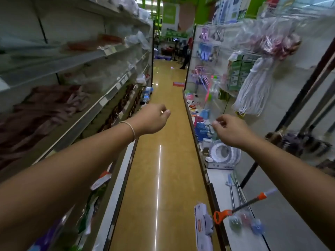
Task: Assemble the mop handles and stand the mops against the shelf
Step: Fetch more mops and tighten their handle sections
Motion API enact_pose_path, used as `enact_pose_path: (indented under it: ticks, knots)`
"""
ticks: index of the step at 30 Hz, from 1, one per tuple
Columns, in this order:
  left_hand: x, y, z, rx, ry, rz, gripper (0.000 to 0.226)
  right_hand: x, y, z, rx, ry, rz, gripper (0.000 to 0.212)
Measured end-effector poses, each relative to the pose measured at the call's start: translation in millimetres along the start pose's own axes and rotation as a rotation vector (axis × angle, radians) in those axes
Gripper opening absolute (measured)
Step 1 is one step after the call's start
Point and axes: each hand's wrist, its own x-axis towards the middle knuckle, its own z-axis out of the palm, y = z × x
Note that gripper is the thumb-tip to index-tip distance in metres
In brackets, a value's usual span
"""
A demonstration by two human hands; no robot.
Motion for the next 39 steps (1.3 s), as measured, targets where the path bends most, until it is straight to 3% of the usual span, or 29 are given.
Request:
enact_pose_path:
  ticks: [4, 14, 23, 29, 39]
  knots:
    - [66.5, -9.8, 13.3, 0.001, 0.04, 0.004, 0.039, 66.5, 22.5, -0.5, -0.003, -0.008, 0.033, 0.046]
    - [211.8, -19.2, 83.8, -0.064, -0.095, 0.118, 0.035, 176.0, 52.8, 16.2, -0.04, 0.02, 0.101, 0.045]
    - [363.3, -2.9, 128.9, -0.131, -0.21, 0.409, 0.034, 246.4, 92.3, 10.8, -0.09, 0.12, 0.41, 0.049]
    - [420.8, 41.7, 172.0, -0.171, -0.272, 0.62, 0.035, 244.5, 123.8, 4.5, -0.094, 0.277, 0.587, 0.044]
    - [428.2, 138.6, 288.8, -0.277, -0.523, 0.832, 0.034, 204.5, 211.5, -3.8, -0.113, 0.354, 0.798, 0.03]
